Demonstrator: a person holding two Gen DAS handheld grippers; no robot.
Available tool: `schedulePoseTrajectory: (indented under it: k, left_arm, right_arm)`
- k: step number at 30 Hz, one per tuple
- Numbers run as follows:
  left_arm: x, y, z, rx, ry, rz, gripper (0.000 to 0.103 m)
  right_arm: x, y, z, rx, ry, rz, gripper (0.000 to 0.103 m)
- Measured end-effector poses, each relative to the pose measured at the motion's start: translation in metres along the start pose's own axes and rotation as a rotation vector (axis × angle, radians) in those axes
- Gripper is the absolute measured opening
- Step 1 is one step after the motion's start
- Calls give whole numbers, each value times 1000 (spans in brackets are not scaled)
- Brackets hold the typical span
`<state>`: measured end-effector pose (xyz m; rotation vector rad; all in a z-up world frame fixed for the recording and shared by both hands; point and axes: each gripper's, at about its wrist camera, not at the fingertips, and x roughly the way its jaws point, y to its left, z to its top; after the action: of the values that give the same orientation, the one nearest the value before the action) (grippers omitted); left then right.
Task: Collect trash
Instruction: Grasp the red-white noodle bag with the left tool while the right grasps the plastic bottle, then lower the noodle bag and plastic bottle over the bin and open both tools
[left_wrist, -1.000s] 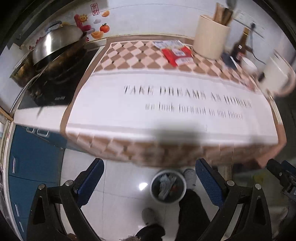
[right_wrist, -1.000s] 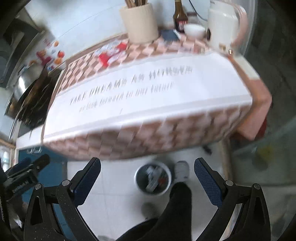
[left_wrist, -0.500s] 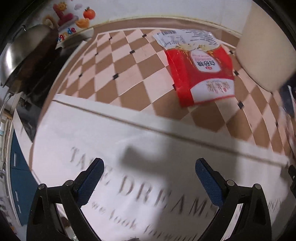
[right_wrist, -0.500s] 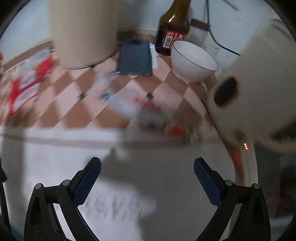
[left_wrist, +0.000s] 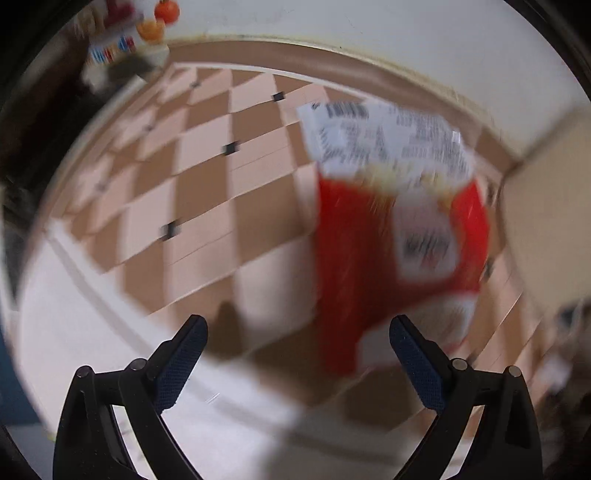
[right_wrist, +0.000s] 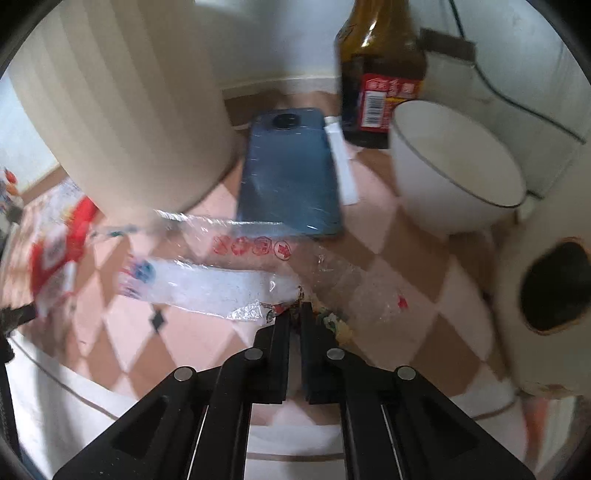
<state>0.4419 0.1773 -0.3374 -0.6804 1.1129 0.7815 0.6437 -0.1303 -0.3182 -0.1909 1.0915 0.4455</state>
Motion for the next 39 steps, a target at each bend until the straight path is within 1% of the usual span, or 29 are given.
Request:
schedulePoseTrajectory:
  k: [1, 2, 3, 4, 6, 7, 8, 10, 11, 13, 15, 18, 19, 20, 22, 24, 26, 27, 30, 31, 32, 33, 34, 36, 37, 39]
  left_arm:
    - [7, 0, 11, -30, 13, -48, 100]
    - [13, 0, 19, -44, 25, -80, 99]
    - [15, -3, 27, -44, 8, -65, 99]
    - [19, -8, 36, -39, 4, -87, 99]
    - [22, -18, 47, -17, -13, -82, 90]
    - [23, -27, 53, 14, -28, -54, 69]
    - [22, -34, 56, 43, -44, -32, 44]
    - [21, -46, 61, 92, -45, -10, 20]
    - [20, -47, 61, 98, -44, -3, 15]
    - [7, -46, 58, 111, -74, -15, 12]
    - [-11, -40, 51, 117, -110, -6, 10]
    - [-51, -21, 34, 120, -186, 13, 7]
    - [-71, -12, 24, 128, -221, 22, 6]
    - [-79, -13, 16, 133, -238, 26, 6]
    - [-105, -1, -2, 144, -274, 33, 5]
    - [-128, 17, -21, 151, -300, 26, 5]
    - [-150, 34, -43, 163, -318, 16, 4]
    - [-160, 42, -54, 170, -324, 5, 4]
    - [-188, 73, -93, 208, -341, -27, 4]
    - [-198, 90, -111, 223, -346, -45, 4]
    - [-203, 99, -121, 231, -348, -57, 4]
    - [-209, 112, -136, 242, -347, -71, 4]
    - [-217, 130, -156, 257, -334, -90, 4]
    - [-222, 153, -182, 270, -306, -117, 4]
    - [-226, 168, -200, 285, -279, -138, 4]
    - [-231, 189, -231, 313, -238, -162, 3]
  right_arm:
    - [1, 0, 2, 11, 5, 19, 5]
    - [3, 0, 3, 24, 14, 39, 4]
    - [4, 2, 4, 37, 18, 55, 4]
    - [6, 4, 7, 45, 21, 67, 4]
    - [9, 9, 11, 44, 22, 74, 4]
    - [10, 13, 12, 43, 21, 77, 4]
    - [11, 15, 13, 41, 22, 79, 4]
    - [10, 17, 14, 41, 25, 84, 4]
    - [6, 18, 11, 43, 26, 85, 4]
    - [4, 19, 14, 57, 33, 98, 4]
    - [0, 17, 12, 75, 33, 108, 3]
    - [-11, 13, 9, 97, 28, 132, 3]
    - [-14, 13, 7, 100, 26, 137, 3]
    - [-20, 15, 4, 103, 22, 144, 3]
    - [-35, 21, -4, 105, 13, 156, 3]
    - [-49, 26, -11, 103, 3, 164, 3]
    - [-73, 36, -25, 110, -14, 180, 3]
    - [-81, 34, -33, 114, -20, 185, 3]
    - [-108, 48, -64, 121, -58, 196, 3]
    - [-123, 58, -79, 121, -74, 199, 2]
    - [-132, 65, -93, 125, -86, 202, 2]
    - [-143, 62, -106, 131, -94, 204, 2]
    - [-156, 68, -128, 147, -100, 207, 2]
    - [-176, 72, -165, 175, -98, 213, 2]
    - [-185, 77, -193, 197, -87, 218, 2]
    - [-202, 86, -235, 225, -66, 226, 2]
